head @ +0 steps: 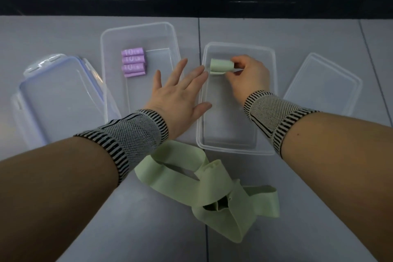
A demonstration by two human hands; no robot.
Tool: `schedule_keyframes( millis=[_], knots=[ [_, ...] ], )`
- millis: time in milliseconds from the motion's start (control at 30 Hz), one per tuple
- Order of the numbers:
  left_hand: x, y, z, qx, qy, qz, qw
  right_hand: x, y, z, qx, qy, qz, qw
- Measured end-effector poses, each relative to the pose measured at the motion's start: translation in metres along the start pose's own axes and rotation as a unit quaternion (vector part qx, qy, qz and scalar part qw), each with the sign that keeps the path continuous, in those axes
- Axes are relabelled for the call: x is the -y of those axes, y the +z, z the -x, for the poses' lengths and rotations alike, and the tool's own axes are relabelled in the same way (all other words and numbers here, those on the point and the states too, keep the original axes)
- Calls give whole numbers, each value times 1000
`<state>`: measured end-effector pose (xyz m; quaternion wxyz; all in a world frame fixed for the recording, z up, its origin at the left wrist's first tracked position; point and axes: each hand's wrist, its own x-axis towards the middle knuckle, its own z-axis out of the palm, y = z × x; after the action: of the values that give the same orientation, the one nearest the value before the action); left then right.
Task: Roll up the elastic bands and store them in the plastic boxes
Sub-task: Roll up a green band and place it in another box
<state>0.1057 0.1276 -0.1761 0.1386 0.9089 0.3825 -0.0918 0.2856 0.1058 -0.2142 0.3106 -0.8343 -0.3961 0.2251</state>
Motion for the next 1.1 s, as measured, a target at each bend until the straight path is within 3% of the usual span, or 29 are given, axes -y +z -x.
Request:
schedule_keyframes(
  millis=[700,1100],
  knots=[
    [-2,4,2,-23,4,57,998,-3,17,-7,-15,-30,143,989],
    [-1,3,2,-13,0,60,998,-5,16,-6,7,-20,95,995]
  ],
)
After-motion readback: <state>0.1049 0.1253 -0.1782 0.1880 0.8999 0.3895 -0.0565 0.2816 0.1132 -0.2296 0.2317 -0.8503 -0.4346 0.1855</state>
